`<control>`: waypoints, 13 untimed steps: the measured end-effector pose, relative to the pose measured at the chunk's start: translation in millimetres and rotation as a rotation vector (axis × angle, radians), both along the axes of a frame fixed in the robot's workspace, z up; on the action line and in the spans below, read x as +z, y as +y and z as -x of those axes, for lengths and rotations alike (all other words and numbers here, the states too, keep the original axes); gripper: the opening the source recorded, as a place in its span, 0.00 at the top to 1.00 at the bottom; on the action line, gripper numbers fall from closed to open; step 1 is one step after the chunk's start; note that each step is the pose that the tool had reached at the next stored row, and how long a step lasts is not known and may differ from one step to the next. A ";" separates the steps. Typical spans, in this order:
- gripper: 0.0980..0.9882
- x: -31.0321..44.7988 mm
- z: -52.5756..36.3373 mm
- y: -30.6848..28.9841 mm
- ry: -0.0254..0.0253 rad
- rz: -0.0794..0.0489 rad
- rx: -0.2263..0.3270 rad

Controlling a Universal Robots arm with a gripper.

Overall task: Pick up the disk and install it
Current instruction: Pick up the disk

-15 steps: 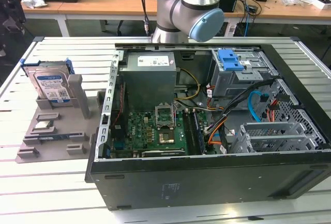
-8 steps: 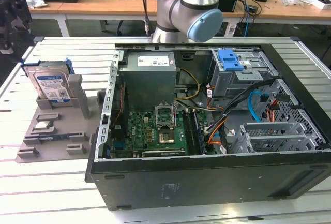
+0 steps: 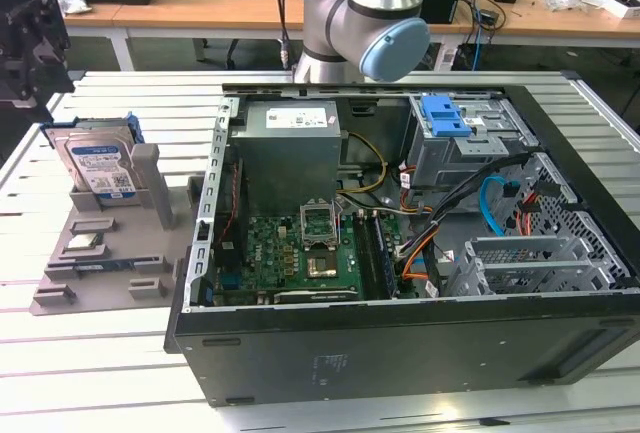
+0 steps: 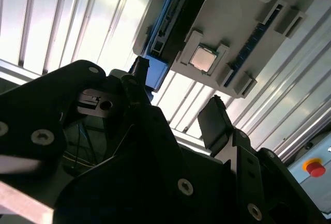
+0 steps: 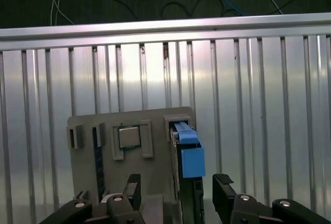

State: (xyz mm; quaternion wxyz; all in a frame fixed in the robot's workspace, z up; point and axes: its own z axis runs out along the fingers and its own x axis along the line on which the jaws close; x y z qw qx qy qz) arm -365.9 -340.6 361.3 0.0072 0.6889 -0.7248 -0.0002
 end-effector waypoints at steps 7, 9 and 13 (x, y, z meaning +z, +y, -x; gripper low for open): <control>0.37 -4.5 0.0 2.4 0.0001 0.000 0.000; 0.37 -5.5 0.0 2.9 0.0001 0.000 0.000; 0.37 -10.3 0.0 4.7 0.0001 0.000 0.000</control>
